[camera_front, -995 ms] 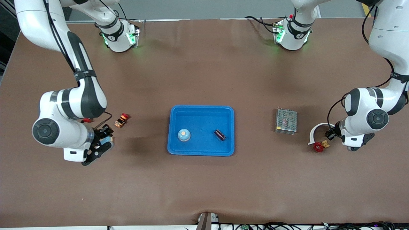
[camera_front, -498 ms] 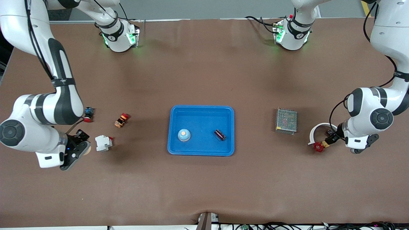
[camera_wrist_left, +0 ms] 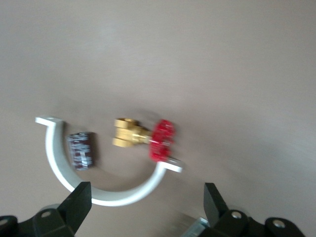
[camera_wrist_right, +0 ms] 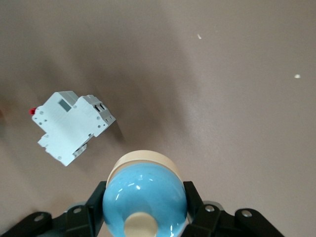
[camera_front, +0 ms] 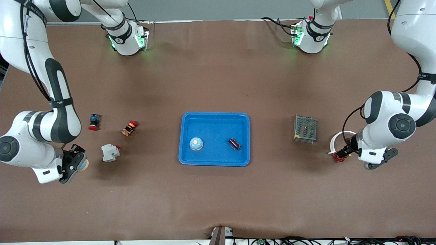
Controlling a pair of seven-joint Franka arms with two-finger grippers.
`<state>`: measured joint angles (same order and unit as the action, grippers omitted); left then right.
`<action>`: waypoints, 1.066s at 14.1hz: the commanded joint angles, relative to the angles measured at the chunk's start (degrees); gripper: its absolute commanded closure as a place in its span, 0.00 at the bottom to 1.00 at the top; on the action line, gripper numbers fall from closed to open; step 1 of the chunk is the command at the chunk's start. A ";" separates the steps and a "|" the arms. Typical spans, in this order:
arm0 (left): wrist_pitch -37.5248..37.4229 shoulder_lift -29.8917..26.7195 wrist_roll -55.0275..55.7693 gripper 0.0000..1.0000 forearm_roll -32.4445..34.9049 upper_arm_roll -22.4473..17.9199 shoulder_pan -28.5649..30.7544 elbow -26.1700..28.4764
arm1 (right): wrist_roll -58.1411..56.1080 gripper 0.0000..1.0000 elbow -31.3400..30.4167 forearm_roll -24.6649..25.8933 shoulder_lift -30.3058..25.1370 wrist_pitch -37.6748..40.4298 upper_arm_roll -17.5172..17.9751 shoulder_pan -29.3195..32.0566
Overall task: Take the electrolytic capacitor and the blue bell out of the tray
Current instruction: 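Lower the capacitor inside the pipe while the right gripper carries the bell, then grasp the second capacitor with the left gripper while the right gripper places the bell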
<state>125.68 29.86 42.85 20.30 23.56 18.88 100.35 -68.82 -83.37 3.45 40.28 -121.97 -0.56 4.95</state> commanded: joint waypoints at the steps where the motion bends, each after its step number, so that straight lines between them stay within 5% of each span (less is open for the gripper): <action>1: -1.41 -0.15 3.10 0.00 0.53 1.31 -3.30 -1.65 | -3.06 0.54 -1.00 1.12 1.03 -2.73 1.18 1.55; 6: -1.41 1.43 12.07 0.00 0.10 1.31 -12.98 -4.98 | -5.53 0.57 -9.00 0.95 1.03 -11.61 1.18 3.84; 15: -0.97 11.79 28.94 0.00 -0.34 1.05 -29.85 -17.10 | -5.54 0.57 -14.10 0.33 1.03 -17.60 1.35 3.93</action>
<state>125.56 37.81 69.20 20.22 25.12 -8.21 88.41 -73.79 -96.08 3.44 42.31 -138.91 -0.20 7.88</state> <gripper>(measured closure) 0.000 0.344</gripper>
